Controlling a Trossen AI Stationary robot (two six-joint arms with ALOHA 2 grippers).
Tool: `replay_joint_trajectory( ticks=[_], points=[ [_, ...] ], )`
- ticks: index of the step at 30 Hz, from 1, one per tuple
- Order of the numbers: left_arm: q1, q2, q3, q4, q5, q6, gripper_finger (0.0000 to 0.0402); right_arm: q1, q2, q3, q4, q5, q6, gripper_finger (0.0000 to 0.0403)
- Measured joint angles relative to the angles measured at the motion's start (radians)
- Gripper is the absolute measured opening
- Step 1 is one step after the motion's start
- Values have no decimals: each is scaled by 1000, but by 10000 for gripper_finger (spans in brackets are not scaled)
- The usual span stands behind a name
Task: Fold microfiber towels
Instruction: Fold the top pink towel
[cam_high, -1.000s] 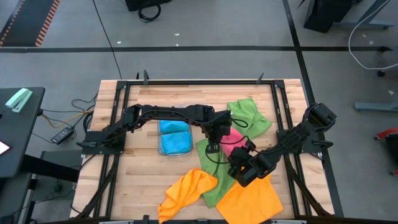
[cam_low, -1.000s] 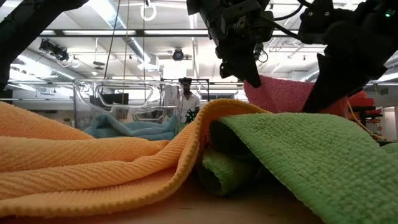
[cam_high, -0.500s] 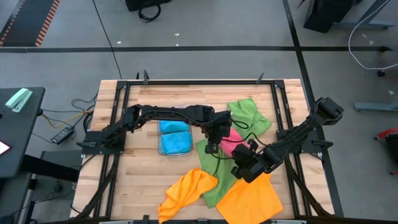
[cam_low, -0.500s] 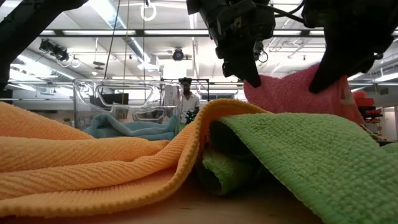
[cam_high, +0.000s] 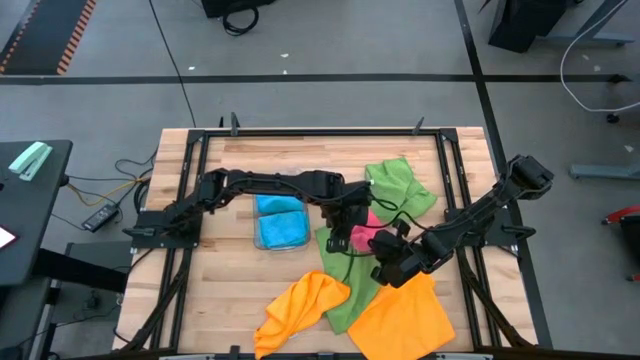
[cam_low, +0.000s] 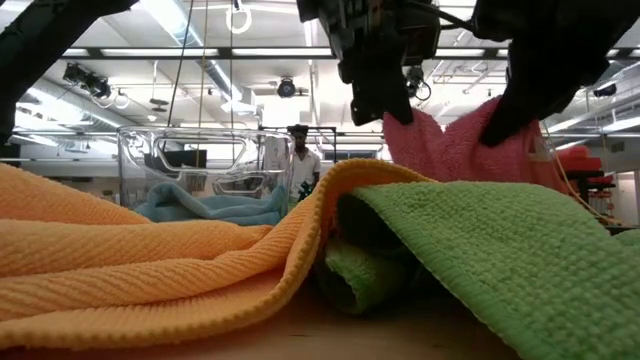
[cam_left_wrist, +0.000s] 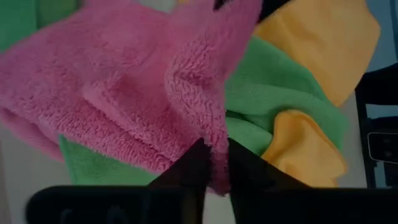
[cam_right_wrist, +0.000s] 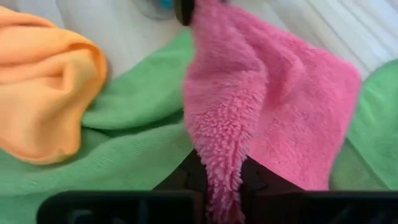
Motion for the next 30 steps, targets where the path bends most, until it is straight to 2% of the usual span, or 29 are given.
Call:
replay_joint_trajectory(
  ticks=[9, 14, 16, 21, 30],
  points=[
    [33, -48, 1, -24, -3, -25, 198, 13, -9, 1, 84, -50, -28, 40],
    [59, -77, 2, -39, -56, 6, 245, 30, -36, 3, 54, -36, -9, 40],
    [72, -78, 1, -37, -89, 8, 250, 30, -50, 3, 29, -8, 20, 40],
    [113, -83, 1, -31, -98, 1, 237, 29, -85, -29, 51, 43, 33, 40],
    [143, -83, 1, -33, -97, -45, 197, 29, -110, -193, 306, 45, 118, 39]
  ],
)
